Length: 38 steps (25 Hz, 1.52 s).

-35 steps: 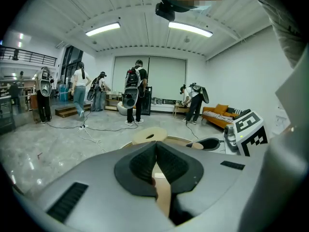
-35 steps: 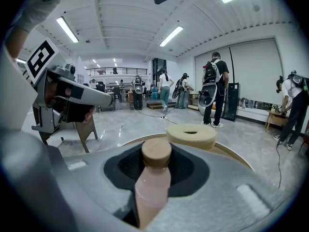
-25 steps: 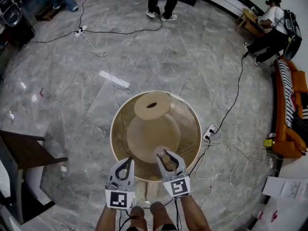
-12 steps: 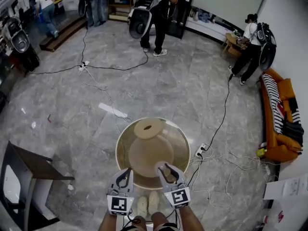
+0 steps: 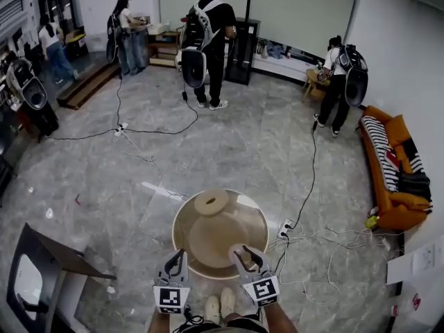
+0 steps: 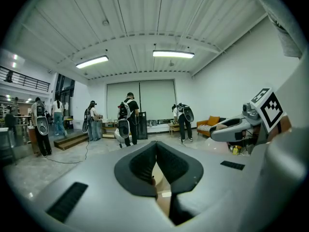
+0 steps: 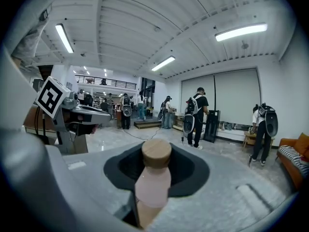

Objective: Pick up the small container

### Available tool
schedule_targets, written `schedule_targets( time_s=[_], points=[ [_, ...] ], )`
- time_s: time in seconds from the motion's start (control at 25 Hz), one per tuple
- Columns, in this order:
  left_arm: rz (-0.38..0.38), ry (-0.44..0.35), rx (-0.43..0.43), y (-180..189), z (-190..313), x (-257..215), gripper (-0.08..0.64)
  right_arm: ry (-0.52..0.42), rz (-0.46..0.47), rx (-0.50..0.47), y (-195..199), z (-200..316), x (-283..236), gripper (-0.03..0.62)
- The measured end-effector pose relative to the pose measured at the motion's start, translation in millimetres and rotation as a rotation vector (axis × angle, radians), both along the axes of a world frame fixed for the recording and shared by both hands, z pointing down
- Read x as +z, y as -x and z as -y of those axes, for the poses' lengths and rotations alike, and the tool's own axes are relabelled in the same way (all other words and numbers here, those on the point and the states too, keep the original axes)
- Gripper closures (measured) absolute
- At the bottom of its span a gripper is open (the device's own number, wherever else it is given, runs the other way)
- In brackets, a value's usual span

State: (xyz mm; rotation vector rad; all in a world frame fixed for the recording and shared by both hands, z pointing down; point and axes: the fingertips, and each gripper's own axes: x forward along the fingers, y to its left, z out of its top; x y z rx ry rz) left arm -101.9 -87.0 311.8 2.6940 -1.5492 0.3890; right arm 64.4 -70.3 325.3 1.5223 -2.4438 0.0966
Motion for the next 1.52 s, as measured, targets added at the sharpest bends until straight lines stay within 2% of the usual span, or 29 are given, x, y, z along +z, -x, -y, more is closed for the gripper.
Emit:
schedule_targets(
  time_s=[0.2, 0.52, 0.76, 1.52],
  points=[
    [0.002, -0.018, -0.004, 9.0, -23.3, -13.5, 0.541, -0.021, -0.029, 0.015, -5.6, -28.2, -15.8, 0.469],
    [0.004, -0.001, 0.005, 15.3, -50.4, -10.2, 0.541, -0.012, -0.051, 0.046, -15.0, -59.6, -17.8, 0.469],
    [0.013, -0.008, 0.01, 14.9, -48.3, -9.6, 0.541, -0.002, -0.046, 0.07, -17.8, -60.8, -19.2, 0.471],
    [0.015, 0.006, 0.019, 4.0, -43.9, -7.2, 0.541, -0.014, -0.051, 0.063, -22.9, -53.9, -21.2, 0.471]
  ],
)
